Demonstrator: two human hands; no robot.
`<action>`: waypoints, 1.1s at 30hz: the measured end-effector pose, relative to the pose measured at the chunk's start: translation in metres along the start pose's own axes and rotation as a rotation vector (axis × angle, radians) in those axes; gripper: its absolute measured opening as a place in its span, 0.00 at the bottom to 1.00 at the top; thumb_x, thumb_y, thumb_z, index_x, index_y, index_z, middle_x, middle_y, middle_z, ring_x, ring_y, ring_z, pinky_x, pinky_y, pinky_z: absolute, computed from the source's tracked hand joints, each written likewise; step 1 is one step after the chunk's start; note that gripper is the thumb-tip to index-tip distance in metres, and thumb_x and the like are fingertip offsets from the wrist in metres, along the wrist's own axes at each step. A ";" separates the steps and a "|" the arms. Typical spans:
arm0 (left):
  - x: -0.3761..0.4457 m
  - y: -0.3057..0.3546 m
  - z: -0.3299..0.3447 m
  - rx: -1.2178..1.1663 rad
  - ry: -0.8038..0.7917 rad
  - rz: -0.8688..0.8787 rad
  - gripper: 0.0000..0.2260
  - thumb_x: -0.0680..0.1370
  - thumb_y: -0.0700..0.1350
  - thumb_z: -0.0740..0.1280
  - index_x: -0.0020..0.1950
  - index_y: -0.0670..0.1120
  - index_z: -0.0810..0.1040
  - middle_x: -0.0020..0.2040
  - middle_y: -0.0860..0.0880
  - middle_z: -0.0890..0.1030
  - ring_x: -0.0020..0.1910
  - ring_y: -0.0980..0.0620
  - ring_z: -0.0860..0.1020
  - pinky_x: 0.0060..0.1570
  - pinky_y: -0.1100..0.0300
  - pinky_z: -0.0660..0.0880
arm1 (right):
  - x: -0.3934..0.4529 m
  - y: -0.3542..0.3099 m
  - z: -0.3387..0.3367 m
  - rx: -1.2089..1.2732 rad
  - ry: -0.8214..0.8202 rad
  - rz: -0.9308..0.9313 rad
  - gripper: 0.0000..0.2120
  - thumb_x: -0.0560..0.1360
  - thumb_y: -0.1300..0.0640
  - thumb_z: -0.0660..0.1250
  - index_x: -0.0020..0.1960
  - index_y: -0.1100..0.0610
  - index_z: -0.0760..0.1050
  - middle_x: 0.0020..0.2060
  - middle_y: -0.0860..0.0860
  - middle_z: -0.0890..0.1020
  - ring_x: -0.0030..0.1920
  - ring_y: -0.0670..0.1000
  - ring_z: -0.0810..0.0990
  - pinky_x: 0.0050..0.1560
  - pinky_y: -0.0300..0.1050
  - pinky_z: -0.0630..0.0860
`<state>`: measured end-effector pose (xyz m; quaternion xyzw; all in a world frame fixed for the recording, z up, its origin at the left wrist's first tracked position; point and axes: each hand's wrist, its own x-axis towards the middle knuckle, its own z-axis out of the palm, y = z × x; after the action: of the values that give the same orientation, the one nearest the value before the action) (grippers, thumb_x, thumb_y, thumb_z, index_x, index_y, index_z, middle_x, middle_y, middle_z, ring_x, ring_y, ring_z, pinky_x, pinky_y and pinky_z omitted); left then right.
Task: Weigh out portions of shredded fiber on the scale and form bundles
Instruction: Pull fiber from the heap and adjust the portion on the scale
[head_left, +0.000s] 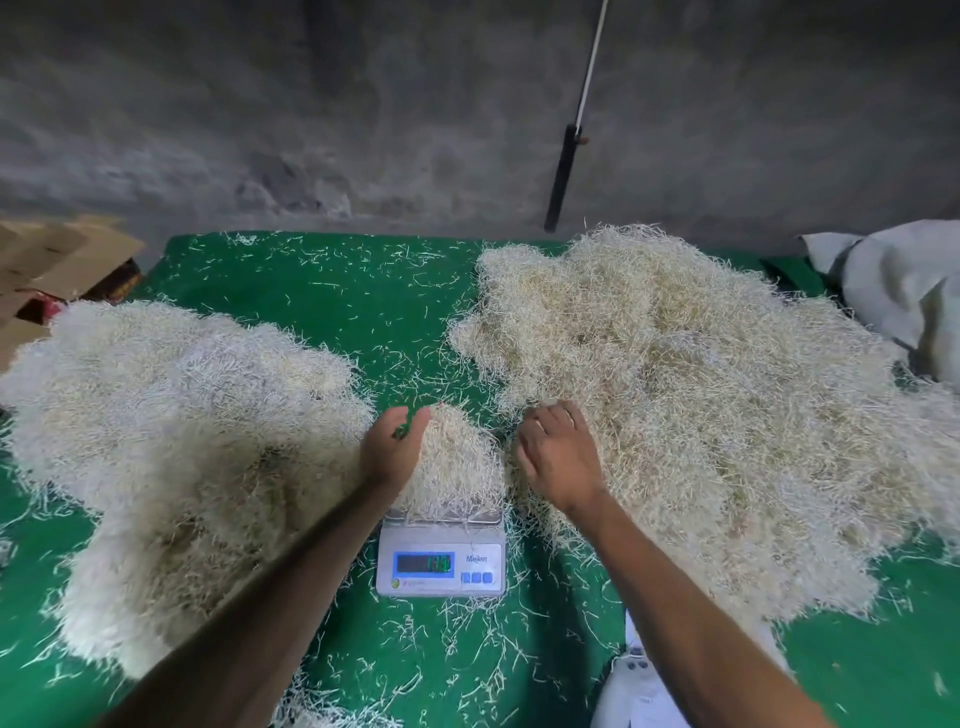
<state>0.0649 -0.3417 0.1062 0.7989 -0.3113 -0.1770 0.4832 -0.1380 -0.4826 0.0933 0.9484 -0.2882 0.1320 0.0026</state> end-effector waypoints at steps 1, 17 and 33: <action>-0.007 -0.009 -0.002 -0.012 0.035 0.016 0.20 0.83 0.53 0.63 0.48 0.35 0.78 0.33 0.52 0.73 0.31 0.53 0.70 0.33 0.63 0.66 | -0.012 -0.010 0.008 0.103 0.092 0.085 0.16 0.83 0.50 0.57 0.55 0.55 0.81 0.50 0.49 0.80 0.55 0.52 0.77 0.69 0.58 0.70; -0.193 -0.181 -0.006 0.290 -0.186 -0.231 0.11 0.81 0.42 0.66 0.39 0.48 0.73 0.36 0.50 0.78 0.35 0.54 0.77 0.35 0.64 0.73 | -0.188 -0.136 0.126 0.207 -0.418 0.568 0.29 0.85 0.46 0.38 0.84 0.55 0.42 0.82 0.51 0.40 0.81 0.51 0.35 0.80 0.50 0.34; -0.083 -0.074 -0.004 -0.149 0.014 -0.178 0.18 0.84 0.50 0.61 0.74 0.52 0.66 0.73 0.48 0.69 0.64 0.48 0.76 0.62 0.49 0.77 | -0.053 -0.096 0.057 0.674 0.163 0.623 0.25 0.86 0.41 0.53 0.78 0.53 0.65 0.75 0.52 0.70 0.71 0.45 0.67 0.71 0.49 0.63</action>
<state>0.0301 -0.2587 0.0418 0.7865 -0.2218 -0.2360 0.5259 -0.1137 -0.3784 0.0316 0.7510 -0.4994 0.2871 -0.3227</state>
